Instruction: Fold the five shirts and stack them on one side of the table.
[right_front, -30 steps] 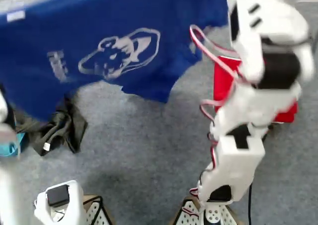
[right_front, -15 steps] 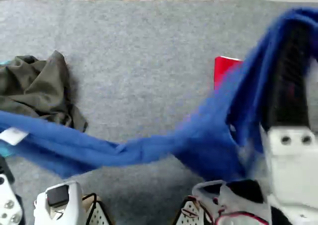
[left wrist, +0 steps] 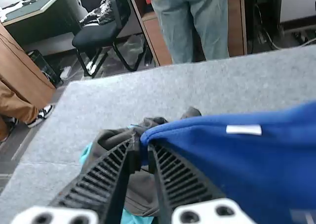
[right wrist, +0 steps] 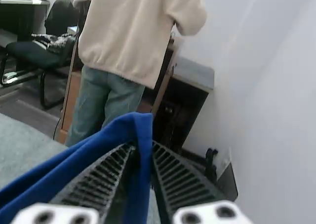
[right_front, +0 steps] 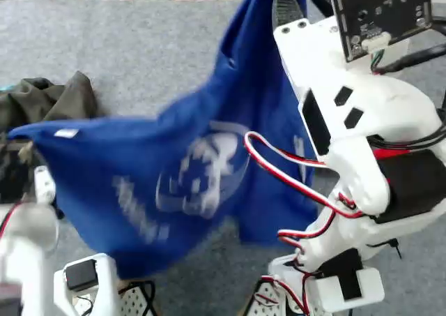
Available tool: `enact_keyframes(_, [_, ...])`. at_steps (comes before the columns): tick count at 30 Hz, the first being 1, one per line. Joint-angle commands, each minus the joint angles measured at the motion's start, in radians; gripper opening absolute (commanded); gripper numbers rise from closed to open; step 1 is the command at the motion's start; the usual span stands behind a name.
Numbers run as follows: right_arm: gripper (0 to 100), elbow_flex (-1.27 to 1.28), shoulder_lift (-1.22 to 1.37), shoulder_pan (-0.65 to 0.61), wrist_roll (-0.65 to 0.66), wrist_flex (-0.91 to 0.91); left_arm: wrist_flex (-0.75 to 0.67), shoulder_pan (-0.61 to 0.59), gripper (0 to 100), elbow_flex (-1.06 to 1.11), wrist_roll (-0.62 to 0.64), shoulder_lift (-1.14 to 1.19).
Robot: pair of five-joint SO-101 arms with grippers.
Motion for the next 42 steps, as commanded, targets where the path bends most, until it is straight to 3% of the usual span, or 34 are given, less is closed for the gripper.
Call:
enact_keyframes(1, [1.4, -0.001, -0.001, 0.002, 0.008, -0.077, -0.236, -0.005, 3, 0.349, -0.012, -0.126])
enact_keyframes(5, [1.4, -0.038, -0.035, -0.017, 0.009, -0.074, -0.221, 0.001, 3, 0.363, -0.012, -0.249])
enact_keyframes(12, [1.4, -0.051, -0.147, -0.018, 0.009, -0.074, -0.017, -0.001, 3, 0.102, -0.011, -0.236])
enact_keyframes(21, [1.4, -0.056, -0.288, -0.018, 0.009, -0.08, 0.245, -0.004, 3, -0.493, -0.011, -0.054])
enact_keyframes(24, [1.4, -0.051, -0.315, -0.018, 0.009, -0.078, 0.273, -0.004, 3, -0.639, -0.012, -0.008])
enact_keyframes(28, [1.4, -0.048, -0.302, -0.017, 0.009, -0.072, 0.273, -0.001, 3, -0.621, -0.015, 0.002])
enact_keyframes(32, [1.4, 0.051, -0.226, -0.012, 0.009, -0.078, 0.253, 0.005, 3, -0.401, -0.014, 0.011])
enact_keyframes(34, [1.4, 0.133, -0.177, -0.011, 0.011, -0.097, 0.141, 0.013, 3, -0.208, -0.015, 0.008])
enact_keyframes(37, [1.4, 0.275, -0.085, -0.009, 0.011, -0.21, -0.18, 0.028, 3, 0.14, -0.017, 0.002])
enact_keyframes(42, [1.4, 0.568, 0.14, 0.051, 0.011, -0.672, -0.957, 0.036, 3, 0.668, -0.017, 0.025])
